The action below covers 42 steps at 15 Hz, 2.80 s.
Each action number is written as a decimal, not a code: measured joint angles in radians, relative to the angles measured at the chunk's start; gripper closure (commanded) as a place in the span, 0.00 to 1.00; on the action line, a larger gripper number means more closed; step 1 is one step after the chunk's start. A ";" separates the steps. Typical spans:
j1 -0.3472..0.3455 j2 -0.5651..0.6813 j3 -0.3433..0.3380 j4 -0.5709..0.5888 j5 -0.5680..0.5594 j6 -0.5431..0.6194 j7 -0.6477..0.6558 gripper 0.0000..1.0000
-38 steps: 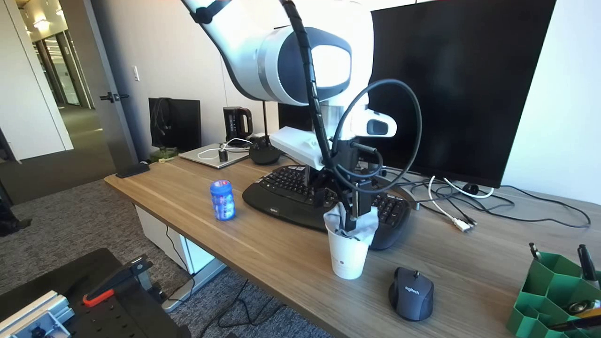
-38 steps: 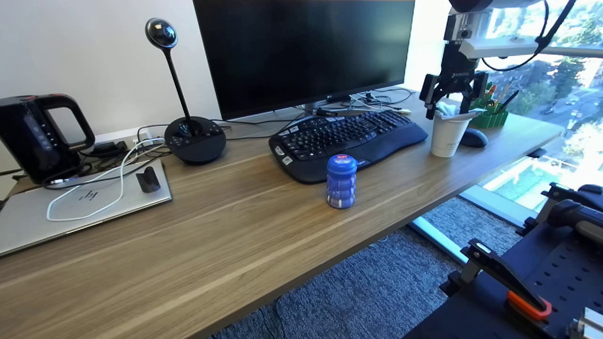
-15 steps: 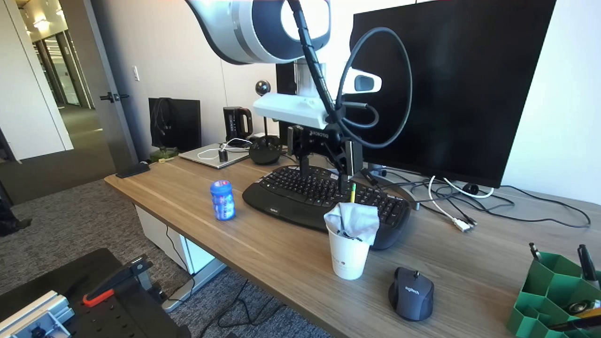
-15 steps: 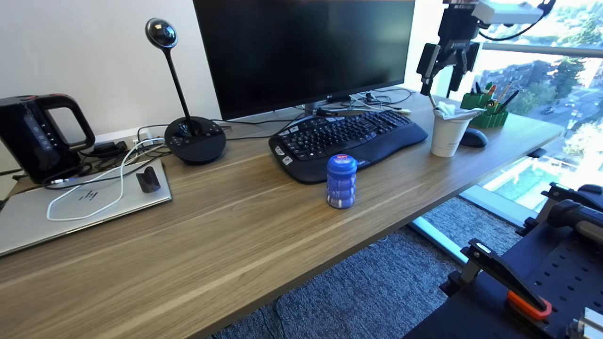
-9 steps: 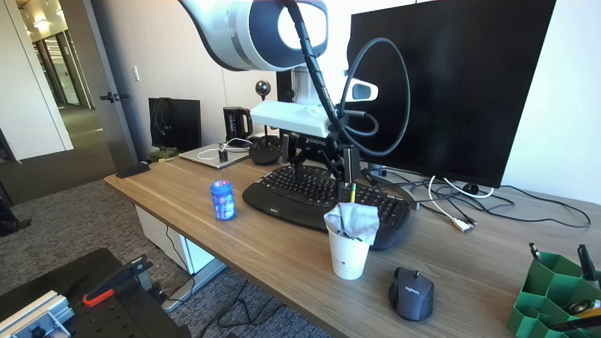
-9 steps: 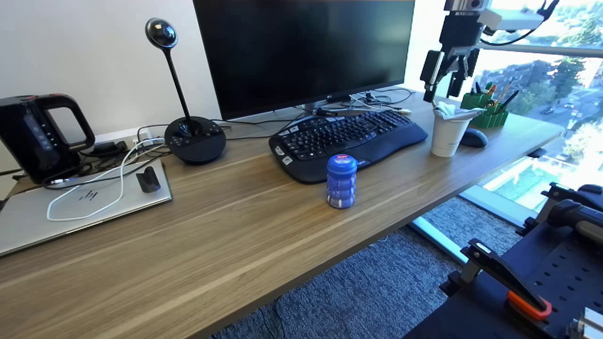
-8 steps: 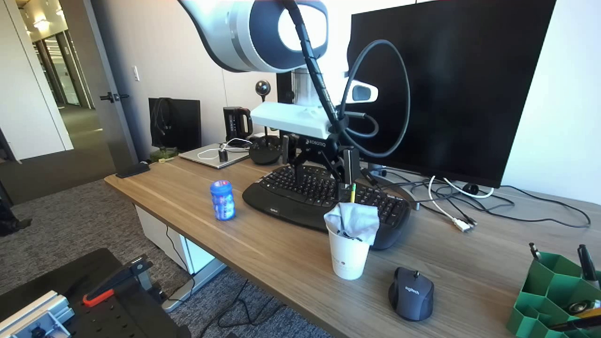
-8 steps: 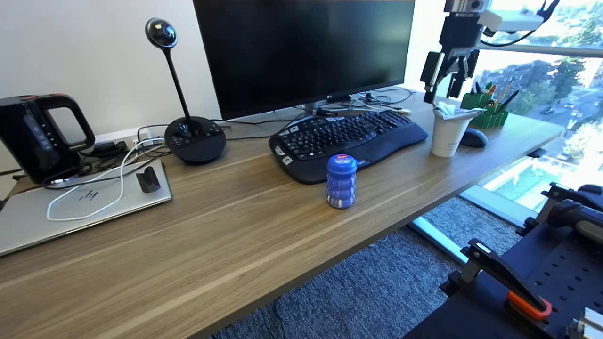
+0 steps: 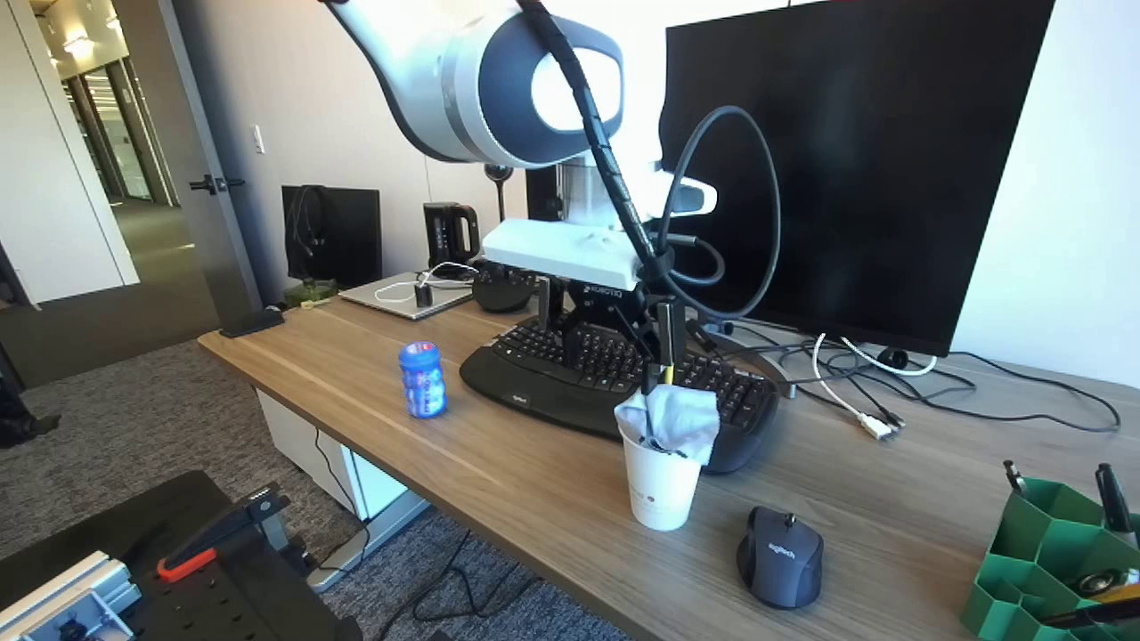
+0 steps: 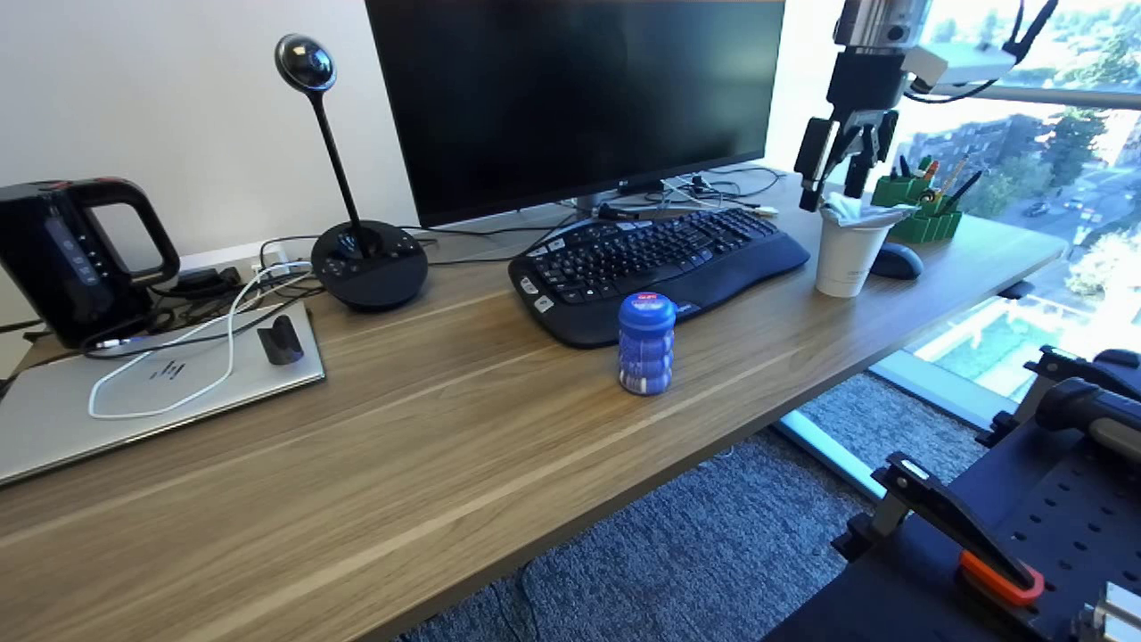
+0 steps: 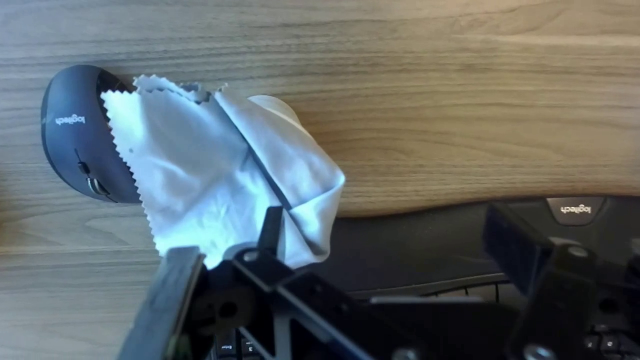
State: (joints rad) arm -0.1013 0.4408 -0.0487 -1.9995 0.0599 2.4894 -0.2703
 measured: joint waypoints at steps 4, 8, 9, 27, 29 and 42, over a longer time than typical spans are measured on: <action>0.000 0.013 0.011 0.001 0.000 0.013 -0.032 0.00; -0.001 0.016 0.019 0.001 0.000 0.024 -0.061 0.00; -0.001 0.017 0.019 0.001 0.000 0.025 -0.066 0.00; -0.010 0.045 0.017 0.001 -0.112 0.048 -0.078 0.00; -0.011 0.048 0.017 0.001 -0.113 0.048 -0.078 0.00; -0.011 0.081 0.014 0.001 -0.127 0.048 -0.078 0.00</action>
State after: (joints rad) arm -0.1127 0.5217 -0.0349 -1.9983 -0.0674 2.5376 -0.3478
